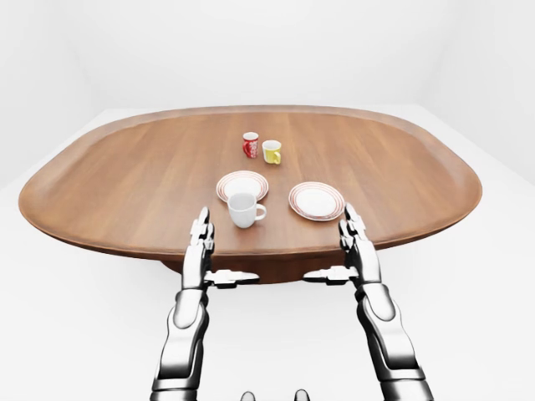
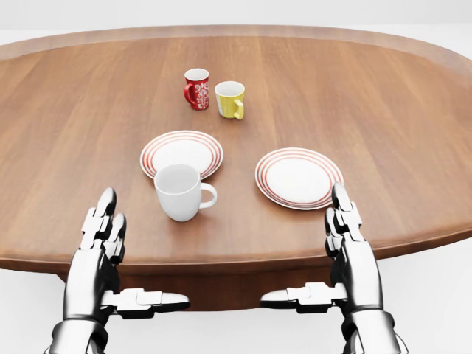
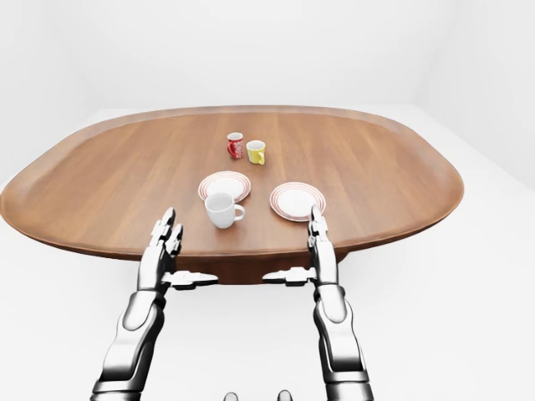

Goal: Put the white mug on the left plate.

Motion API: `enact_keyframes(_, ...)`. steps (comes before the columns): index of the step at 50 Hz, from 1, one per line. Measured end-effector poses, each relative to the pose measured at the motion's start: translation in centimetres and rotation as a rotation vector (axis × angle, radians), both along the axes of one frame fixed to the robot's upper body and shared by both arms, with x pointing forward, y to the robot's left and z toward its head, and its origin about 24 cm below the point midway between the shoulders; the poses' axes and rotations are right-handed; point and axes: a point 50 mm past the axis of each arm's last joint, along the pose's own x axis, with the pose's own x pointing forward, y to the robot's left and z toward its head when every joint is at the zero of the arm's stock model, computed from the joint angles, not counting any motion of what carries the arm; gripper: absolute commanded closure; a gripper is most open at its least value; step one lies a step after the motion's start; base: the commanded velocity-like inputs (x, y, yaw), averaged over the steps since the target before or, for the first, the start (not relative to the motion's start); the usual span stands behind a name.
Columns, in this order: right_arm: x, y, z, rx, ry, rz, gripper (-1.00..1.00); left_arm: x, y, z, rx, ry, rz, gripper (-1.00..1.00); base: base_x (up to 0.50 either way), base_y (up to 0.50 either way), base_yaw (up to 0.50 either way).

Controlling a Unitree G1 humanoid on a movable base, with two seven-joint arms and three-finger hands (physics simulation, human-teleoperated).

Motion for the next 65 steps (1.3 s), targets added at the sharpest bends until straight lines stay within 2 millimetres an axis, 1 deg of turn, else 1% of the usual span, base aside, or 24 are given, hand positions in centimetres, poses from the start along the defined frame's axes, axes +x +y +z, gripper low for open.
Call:
enact_keyframes(10, -0.1, -0.3, 0.6, -0.009, -0.004, 0.013, -1.00, -0.1, 0.3, 0.3, -0.005, -0.014, -0.008, -0.97, 0.00, 0.00, 0.00)
enact_keyframes(14, -0.1, -0.3, 1.4, -0.017, -0.015, 0.023, -1.00, -0.2, 0.3, 1.1, -0.004, -0.028, -0.012, -0.97, 0.00, 0.00, 0.00)
enact_keyframes(16, -0.1, -0.3, 2.6, -0.014, -0.063, 0.027, -1.00, -0.2, 0.3, 2.2, -0.005, -0.050, -0.013, -0.97, 0.00, 0.00, 0.00)
enact_keyframes(20, -0.4, -0.3, 6.4, 0.015, -0.228, 0.033, -1.00, -0.4, 0.5, 6.9, -0.021, -0.245, -0.009, -0.97, 0.00, 0.00, 0.00)
enact_keyframes(22, -0.7, -0.4, 7.9, 0.031, -0.295, 0.037, -1.00, -0.7, 0.5, 8.7, -0.018, -0.323, -0.013, -0.96, 0.00, 0.00, 0.00)
enact_keyframes(27, -1.4, -0.6, 9.8, 0.047, -0.384, 0.035, -1.00, -1.5, 0.6, 11.0, -0.024, -0.429, -0.017, -0.97, 0.00, 0.00, 0.00)
enact_keyframes(31, -1.8, -0.8, 11.0, 0.062, -0.438, 0.030, -1.00, -2.0, 0.6, 12.3, -0.032, -0.489, -0.018, -0.97, 0.00, 0.00, 0.00)
enact_keyframes(39, -2.4, -0.9, 12.2, 0.073, -0.495, 0.037, -1.00, -2.5, 0.7, 13.4, -0.042, -0.544, -0.018, -0.97, 0.00, 0.03, 0.00)
enact_keyframes(49, -2.9, -1.0, 13.0, 0.075, -0.533, 0.054, -1.00, -2.7, 0.8, 14.0, -0.049, -0.575, -0.017, -0.97, 0.00, 0.50, 0.00)
enact_keyframes(65, -3.0, -1.0, 13.2, 0.074, -0.547, 0.062, -1.00, -2.8, 1.0, 14.4, -0.050, -0.592, -0.016, -0.97, 0.00, 0.50, 0.00)
